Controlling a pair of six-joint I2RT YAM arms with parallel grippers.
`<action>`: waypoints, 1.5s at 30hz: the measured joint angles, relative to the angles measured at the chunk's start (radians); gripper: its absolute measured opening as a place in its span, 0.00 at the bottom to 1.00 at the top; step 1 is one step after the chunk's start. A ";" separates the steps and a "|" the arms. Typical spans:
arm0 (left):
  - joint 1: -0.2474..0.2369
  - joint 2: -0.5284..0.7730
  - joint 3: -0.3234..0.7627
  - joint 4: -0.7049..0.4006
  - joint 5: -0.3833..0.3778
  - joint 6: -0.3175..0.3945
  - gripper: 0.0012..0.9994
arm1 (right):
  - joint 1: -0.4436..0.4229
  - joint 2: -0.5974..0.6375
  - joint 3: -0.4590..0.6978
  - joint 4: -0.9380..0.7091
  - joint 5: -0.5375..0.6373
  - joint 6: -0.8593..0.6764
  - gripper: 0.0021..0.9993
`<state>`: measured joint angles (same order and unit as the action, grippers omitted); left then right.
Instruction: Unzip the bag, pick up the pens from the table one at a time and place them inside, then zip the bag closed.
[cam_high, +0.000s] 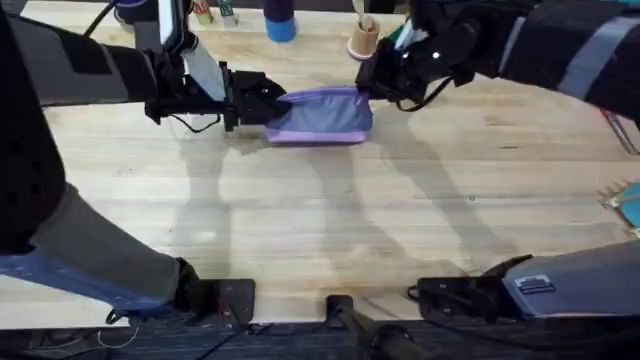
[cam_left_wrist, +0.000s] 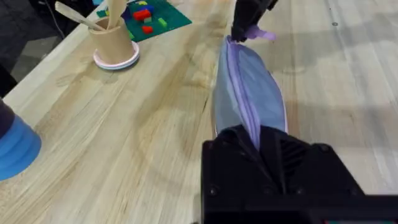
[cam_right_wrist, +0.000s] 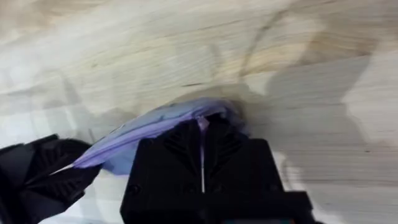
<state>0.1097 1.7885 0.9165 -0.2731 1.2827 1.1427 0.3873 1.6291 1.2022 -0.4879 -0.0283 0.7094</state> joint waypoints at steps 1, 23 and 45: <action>0.000 0.000 0.000 0.000 0.000 0.000 0.04 | -0.012 0.000 0.000 -0.006 -0.003 -0.006 0.03; -0.022 0.000 -0.005 -0.004 0.007 -0.003 0.04 | -0.108 0.052 -0.050 -0.066 -0.073 -0.093 0.03; -0.005 0.000 -0.006 -0.004 0.004 -0.003 0.04 | -0.157 -0.106 -0.084 -0.130 0.063 -0.120 0.99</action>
<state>0.1047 1.7885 0.9104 -0.2771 1.2865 1.1397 0.2306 1.5227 1.1183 -0.6175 0.0350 0.5892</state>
